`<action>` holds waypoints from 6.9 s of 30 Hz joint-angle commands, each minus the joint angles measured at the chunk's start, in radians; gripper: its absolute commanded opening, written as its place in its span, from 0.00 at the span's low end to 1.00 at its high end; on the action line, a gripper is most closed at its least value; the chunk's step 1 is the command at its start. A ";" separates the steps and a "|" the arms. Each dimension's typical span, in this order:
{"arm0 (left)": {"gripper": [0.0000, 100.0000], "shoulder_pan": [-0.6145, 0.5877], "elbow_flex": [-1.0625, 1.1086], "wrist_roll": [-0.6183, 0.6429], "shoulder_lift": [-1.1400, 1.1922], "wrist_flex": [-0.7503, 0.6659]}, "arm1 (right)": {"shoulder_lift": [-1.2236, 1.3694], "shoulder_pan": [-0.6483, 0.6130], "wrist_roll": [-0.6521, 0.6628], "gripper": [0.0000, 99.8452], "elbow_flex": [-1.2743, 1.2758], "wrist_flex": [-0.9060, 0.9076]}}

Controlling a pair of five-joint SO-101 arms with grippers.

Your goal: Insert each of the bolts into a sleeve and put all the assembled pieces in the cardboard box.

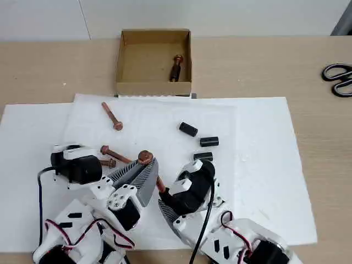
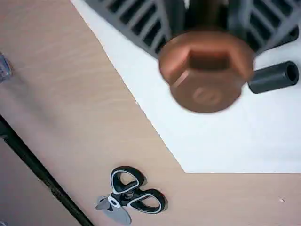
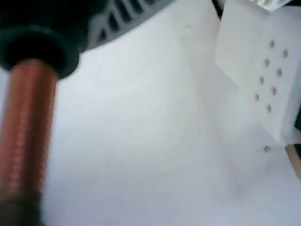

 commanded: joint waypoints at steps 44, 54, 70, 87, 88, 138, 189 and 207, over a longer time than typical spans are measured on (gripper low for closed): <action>0.07 0.241 -0.005 -0.170 -0.009 0.236 | -0.012 0.042 -0.005 0.00 -0.012 -0.099; 0.18 0.183 -0.005 -0.170 -0.009 0.238 | -0.004 0.042 -0.006 0.00 -0.003 -0.099; 0.18 0.061 -0.035 -0.245 -0.009 0.238 | -0.005 0.045 -0.009 0.00 0.026 -0.097; 0.01 -0.307 -0.087 -0.385 -0.011 0.138 | -0.002 0.216 -0.009 0.00 0.025 -0.096; 0.01 -0.345 -0.061 -0.414 -0.011 0.126 | -0.002 0.232 -0.009 0.00 0.023 -0.097; 0.01 -0.562 0.536 -0.448 -0.012 -0.173 | 1.830 0.622 0.097 0.00 -1.188 -0.881; 0.01 -0.563 0.535 -0.445 -0.012 -0.167 | 2.265 0.567 0.097 0.22 -1.981 0.170; 0.01 -0.563 0.535 -0.445 -0.012 -0.167 | 2.230 0.545 0.462 0.22 -1.966 0.464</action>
